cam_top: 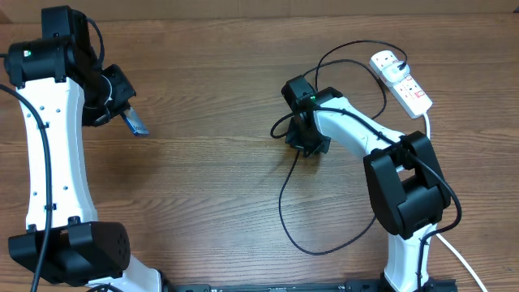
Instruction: Plug charger to phone and switch on socket
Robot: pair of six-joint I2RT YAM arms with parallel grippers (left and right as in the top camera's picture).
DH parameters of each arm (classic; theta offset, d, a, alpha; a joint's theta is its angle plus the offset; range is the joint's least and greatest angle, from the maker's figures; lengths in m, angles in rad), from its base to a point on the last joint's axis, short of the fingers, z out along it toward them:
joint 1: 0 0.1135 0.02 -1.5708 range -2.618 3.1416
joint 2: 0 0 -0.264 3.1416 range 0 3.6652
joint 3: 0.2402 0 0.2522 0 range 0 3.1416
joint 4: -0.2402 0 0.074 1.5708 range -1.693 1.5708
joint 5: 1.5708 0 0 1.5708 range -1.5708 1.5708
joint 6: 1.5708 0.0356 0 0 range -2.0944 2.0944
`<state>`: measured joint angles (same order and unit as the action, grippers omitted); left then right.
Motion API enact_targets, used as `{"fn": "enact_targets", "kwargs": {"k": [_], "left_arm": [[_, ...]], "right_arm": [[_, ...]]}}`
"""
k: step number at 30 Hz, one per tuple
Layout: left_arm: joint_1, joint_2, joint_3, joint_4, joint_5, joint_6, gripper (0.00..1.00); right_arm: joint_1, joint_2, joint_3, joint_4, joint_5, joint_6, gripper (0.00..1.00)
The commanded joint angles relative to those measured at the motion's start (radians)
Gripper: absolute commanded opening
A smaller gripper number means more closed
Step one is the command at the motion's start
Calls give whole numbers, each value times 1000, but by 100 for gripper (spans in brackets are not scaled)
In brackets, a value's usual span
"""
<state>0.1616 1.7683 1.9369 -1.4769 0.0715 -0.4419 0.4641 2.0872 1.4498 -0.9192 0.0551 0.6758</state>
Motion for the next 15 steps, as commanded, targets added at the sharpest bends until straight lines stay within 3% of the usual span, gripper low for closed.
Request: {"fn": "enact_targets", "kwargs": {"k": [1,9,15], "left_arm": [[2,-3,13,5,8,19,4],[2,-3,13,5,8,27,4],[2,-3,13,16,8,29,4]], "right_arm": [[8,61,-9,15,-21,-4,18],[8,66,-9,35,-25,-31,5],[8,66,5,46,-37,-83,4]]}}
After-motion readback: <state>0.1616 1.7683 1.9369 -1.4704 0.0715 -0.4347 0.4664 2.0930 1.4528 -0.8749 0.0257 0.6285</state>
